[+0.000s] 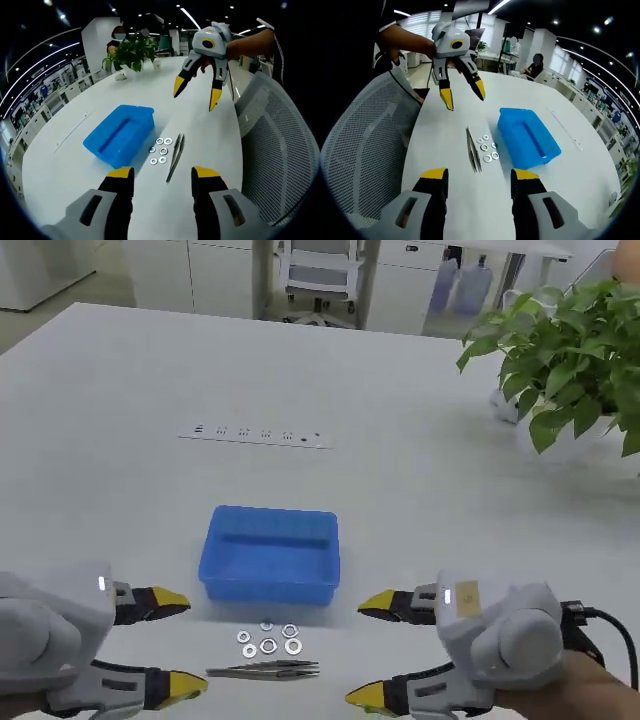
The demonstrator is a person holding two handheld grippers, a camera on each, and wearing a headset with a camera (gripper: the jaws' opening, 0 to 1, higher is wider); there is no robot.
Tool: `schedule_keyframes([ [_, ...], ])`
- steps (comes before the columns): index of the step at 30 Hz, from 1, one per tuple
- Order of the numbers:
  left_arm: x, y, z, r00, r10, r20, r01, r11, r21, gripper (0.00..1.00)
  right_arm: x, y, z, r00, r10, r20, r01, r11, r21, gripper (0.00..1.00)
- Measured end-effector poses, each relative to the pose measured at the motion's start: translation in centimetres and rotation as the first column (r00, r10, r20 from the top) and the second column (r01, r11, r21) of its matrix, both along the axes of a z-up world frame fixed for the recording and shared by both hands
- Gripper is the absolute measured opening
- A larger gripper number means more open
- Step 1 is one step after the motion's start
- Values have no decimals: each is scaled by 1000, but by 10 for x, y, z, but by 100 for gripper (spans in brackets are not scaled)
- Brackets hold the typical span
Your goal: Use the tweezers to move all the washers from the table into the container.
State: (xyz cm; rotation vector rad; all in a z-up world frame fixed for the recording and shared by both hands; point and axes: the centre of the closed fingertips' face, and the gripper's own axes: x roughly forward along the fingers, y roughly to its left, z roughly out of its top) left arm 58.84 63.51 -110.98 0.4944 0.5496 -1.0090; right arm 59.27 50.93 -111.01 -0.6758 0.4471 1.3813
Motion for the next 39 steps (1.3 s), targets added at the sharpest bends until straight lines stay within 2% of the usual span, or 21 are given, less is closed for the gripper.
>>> schedule_keyframes([
  [9,2,-3,-18,997,-74,-37,76,996,47,37,-4,14,-13,995,99,-5,-99,994,-53,39],
  [15,2,-6,-31,991,-116,-70,122,989,81,31,-4,20,-24,990,144,-3,-143,984,-102,33],
  [20,4,-7,-41,985,-142,-99,152,982,110,26,-3,27,-32,986,167,-9,-167,979,-121,29],
  [26,7,-8,-50,979,-167,-116,182,974,134,20,-1,34,-45,983,178,-35,-181,971,-159,26],
  [32,8,-9,-56,974,-184,-134,203,968,148,16,2,41,-53,982,175,-68,-185,969,-166,23],
  [39,7,-9,-66,967,-188,-174,216,963,162,13,4,48,-63,981,165,-105,-183,966,-185,21],
])
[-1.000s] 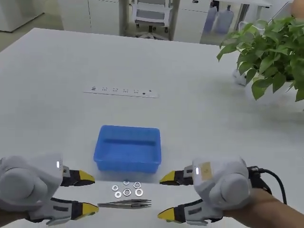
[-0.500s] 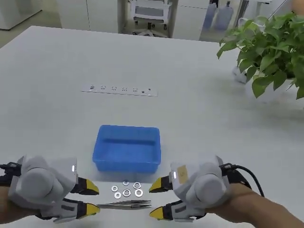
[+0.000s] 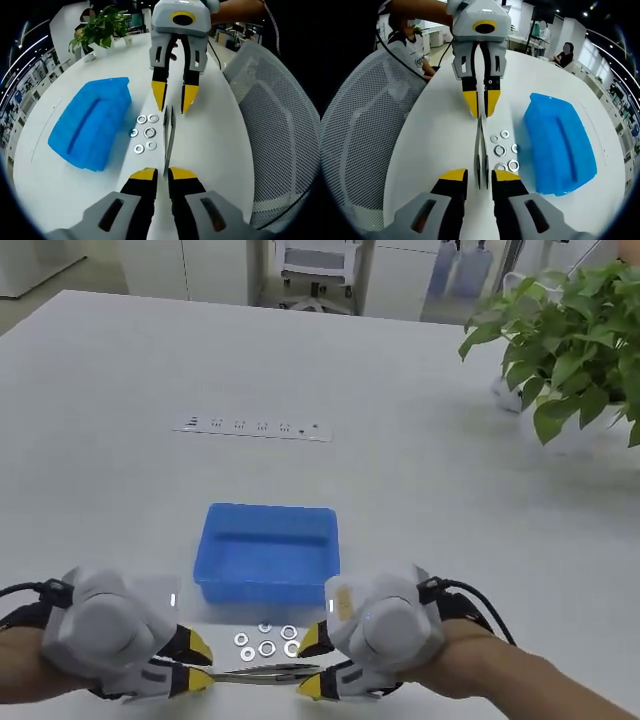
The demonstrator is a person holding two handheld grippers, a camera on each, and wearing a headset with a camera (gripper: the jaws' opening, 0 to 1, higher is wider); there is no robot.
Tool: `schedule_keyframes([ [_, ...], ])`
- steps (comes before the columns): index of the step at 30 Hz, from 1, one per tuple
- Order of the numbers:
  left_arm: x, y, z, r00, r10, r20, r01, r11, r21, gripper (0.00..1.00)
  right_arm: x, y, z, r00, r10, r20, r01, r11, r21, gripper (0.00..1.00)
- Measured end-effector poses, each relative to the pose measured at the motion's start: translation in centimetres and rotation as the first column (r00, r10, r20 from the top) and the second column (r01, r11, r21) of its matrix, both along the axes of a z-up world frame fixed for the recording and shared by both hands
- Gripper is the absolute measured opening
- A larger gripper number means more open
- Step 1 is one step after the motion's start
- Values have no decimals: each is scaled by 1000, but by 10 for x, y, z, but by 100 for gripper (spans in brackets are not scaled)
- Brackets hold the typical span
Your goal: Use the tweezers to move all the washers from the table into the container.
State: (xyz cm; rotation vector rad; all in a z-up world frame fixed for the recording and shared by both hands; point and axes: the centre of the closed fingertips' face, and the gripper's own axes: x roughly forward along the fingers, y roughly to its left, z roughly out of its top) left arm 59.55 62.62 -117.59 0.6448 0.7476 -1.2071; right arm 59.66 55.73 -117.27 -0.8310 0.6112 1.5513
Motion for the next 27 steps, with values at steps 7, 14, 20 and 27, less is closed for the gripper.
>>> schedule_keyframes([
  [7,1,-1,-4,1000,0,-26,0,1000,1,8,2,3,-4,999,-20,-30,20,1000,-5,18],
  [14,0,-2,-3,1000,-12,-29,11,1000,-8,7,0,2,-9,999,-21,-46,20,1000,-24,15],
  [20,-1,-3,-3,999,-3,-51,2,1000,-11,6,0,1,-10,999,-17,-38,16,999,-30,13],
  [27,-6,-5,-1,999,-16,-35,16,1000,-10,6,0,1,-11,999,-14,-33,13,999,-31,13],
])
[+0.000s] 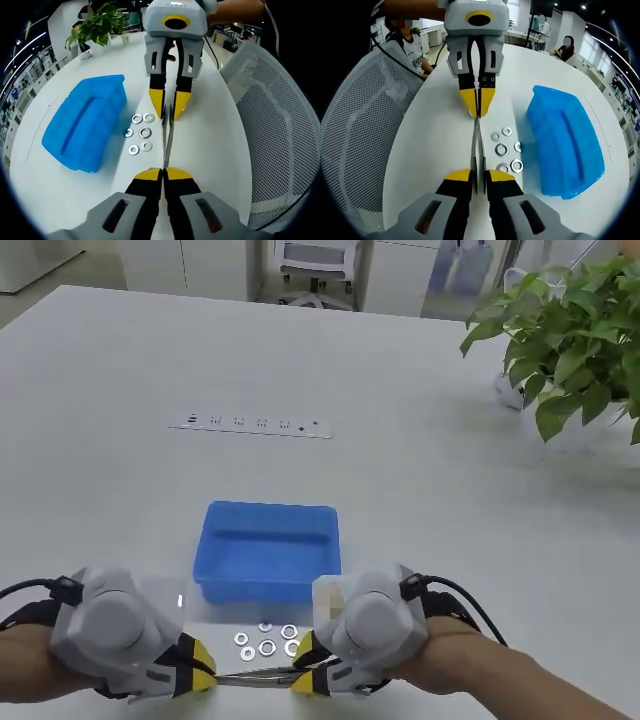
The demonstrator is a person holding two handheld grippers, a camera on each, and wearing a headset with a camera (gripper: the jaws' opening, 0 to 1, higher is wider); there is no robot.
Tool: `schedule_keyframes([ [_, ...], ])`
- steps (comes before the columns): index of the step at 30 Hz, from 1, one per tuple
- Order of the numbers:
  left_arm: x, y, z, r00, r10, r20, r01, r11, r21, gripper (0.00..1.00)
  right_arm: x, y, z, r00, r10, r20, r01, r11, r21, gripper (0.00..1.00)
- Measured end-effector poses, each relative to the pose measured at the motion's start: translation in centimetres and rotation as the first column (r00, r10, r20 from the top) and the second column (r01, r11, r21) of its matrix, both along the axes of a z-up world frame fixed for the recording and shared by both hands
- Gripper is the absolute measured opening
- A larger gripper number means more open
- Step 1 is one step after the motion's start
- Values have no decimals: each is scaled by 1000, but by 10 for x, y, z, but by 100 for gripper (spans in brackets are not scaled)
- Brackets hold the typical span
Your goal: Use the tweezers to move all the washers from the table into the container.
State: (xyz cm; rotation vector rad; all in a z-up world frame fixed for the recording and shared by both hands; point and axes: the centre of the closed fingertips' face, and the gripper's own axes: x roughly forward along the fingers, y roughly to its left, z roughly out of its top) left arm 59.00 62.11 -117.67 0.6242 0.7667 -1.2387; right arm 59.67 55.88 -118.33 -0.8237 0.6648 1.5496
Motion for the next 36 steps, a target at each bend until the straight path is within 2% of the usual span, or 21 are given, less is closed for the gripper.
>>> schedule_keyframes([
  [4,-2,-2,7,1000,11,-6,-11,1000,-16,5,0,0,0,1000,2,2,-2,1000,-1,13],
  [13,-5,-5,22,1000,6,20,-5,999,-36,5,-3,0,0,1000,10,6,-9,1000,-6,13],
  [21,-6,-12,42,999,-5,32,7,998,-59,5,-6,2,1,1000,23,10,-23,1000,-7,13],
  [24,-6,-17,51,999,2,34,1,997,-80,5,-6,3,1,1000,25,16,-25,1000,-7,13],
  [36,-3,-33,85,997,-15,82,27,989,-145,5,-7,7,11,1000,-2,12,1,1000,31,10],
])
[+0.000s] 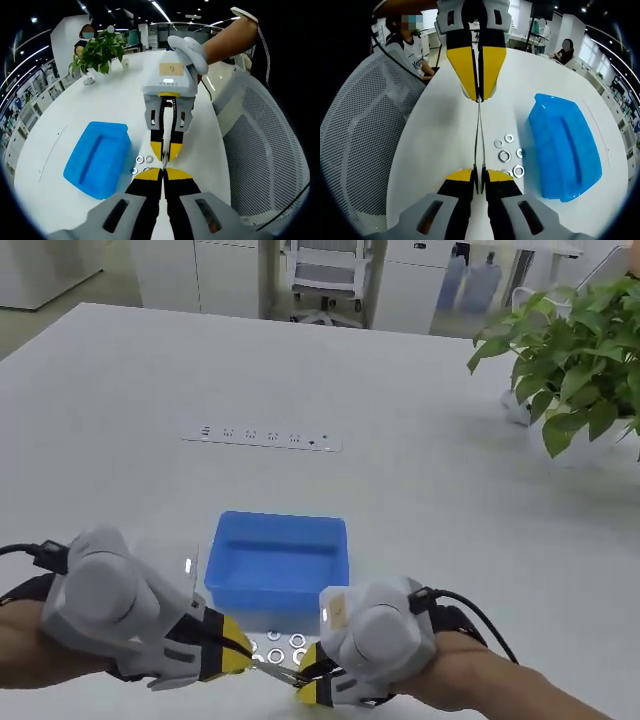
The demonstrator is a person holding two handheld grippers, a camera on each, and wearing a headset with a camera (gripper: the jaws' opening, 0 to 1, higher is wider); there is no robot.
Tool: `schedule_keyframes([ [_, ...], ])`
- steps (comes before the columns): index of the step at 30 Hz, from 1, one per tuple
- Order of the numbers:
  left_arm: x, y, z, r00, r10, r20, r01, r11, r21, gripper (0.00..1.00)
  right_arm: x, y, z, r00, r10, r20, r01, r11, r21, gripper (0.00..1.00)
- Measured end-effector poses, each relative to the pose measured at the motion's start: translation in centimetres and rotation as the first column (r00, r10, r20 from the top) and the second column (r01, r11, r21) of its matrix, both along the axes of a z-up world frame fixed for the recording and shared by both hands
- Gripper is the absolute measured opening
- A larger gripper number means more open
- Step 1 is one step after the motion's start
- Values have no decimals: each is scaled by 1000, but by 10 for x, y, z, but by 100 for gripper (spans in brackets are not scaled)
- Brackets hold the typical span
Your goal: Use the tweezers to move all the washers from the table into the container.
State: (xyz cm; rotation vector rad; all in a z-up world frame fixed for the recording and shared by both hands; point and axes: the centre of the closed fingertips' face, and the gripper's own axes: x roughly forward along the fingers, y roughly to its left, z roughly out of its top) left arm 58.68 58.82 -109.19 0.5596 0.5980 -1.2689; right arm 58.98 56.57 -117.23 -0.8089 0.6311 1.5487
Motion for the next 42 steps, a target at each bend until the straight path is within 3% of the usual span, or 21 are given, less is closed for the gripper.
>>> schedule_keyframes([
  [6,2,-8,18,999,-18,27,19,999,-28,5,1,7,9,1000,-22,-7,22,999,38,10],
  [13,3,-15,28,998,-42,45,44,998,-47,5,-1,15,13,999,-34,-15,35,997,70,10],
  [28,-3,-28,23,996,-85,37,87,994,-68,6,-8,22,9,999,-39,-21,41,994,97,9],
  [33,-6,-28,12,992,-117,43,118,993,-27,6,-9,22,9,999,-29,-16,31,995,98,9],
  [38,-5,-29,12,992,-119,39,121,992,-40,6,-9,21,9,999,-34,-23,36,994,104,9],
  [42,-4,-29,14,992,-125,35,126,991,-40,6,-6,20,11,999,-35,2,35,993,110,9],
])
